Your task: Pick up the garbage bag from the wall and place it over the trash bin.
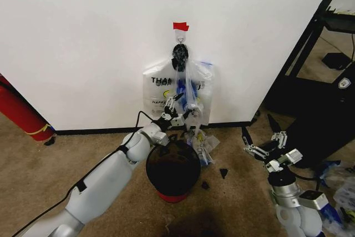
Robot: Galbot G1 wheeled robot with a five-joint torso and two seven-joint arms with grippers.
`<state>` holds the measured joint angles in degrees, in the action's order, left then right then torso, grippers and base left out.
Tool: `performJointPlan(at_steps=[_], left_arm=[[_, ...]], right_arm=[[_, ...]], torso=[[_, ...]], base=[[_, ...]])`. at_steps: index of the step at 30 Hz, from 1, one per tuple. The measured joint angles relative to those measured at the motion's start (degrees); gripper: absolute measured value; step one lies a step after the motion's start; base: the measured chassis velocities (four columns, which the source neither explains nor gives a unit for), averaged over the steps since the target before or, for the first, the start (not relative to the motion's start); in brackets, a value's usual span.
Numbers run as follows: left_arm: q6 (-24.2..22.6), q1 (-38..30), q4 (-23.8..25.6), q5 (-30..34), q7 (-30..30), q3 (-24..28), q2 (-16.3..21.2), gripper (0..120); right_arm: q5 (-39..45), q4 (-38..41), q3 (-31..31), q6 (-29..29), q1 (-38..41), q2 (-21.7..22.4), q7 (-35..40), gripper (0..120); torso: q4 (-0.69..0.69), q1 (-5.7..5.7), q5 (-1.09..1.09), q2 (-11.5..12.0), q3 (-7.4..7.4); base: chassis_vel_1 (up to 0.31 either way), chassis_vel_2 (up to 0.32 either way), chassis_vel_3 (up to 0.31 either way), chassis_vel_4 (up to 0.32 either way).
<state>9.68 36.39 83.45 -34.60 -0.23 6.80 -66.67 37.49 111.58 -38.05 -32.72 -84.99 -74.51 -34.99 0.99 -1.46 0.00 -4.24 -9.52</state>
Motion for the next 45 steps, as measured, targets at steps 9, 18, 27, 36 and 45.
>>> performJointPlan(at_steps=[9, 18, 27, 36, 45], left_arm=[[-0.4, 1.4, 0.7, 0.2, -0.1, -0.9, 1.8, 36], [-2.8, 4.9, 4.3, 11.9, -3.1, -1.7, 2.9, 5], [-4.2, 10.9, 15.6, 27.9, -7.7, 0.0, 3.8, 0], [-3.7, 14.8, 20.9, 30.7, -9.1, 0.7, 2.7, 0], [0.1, 12.4, 16.7, 28.4, -6.8, 2.4, 0.9, 0]], right_arm=[[0.3, -1.4, 0.2, -0.3, 0.8, 0.4, -0.7, 100], [0.2, -2.6, 1.5, -0.2, 2.3, 1.1, -0.6, 100], [-1.0, -3.2, 3.5, 0.7, 4.6, 3.5, 0.9, 100], [-5.3, -5.1, 9.0, 2.1, 10.9, 8.7, 5.1, 100], [-6.2, -8.4, 16.5, 3.5, 19.9, 12.1, 6.9, 100]], torso=[[-0.01, 0.00, 0.00, 0.0, 0.00], [0.00, 0.00, 0.00, 0.0, 0.00], [0.00, 0.00, 0.00, 0.0, 0.01], [0.00, 0.00, 0.00, 0.0, 0.00], [-0.03, 0.00, 0.01, 0.0, 0.00]], base=[[0.000, 0.000, 0.000, 0.000], [0.000, 0.000, 0.000, 0.000], [0.000, 0.000, 0.000, 0.000], [0.000, 0.000, 0.000, 0.000], [0.000, 0.000, 0.000, 0.000]])
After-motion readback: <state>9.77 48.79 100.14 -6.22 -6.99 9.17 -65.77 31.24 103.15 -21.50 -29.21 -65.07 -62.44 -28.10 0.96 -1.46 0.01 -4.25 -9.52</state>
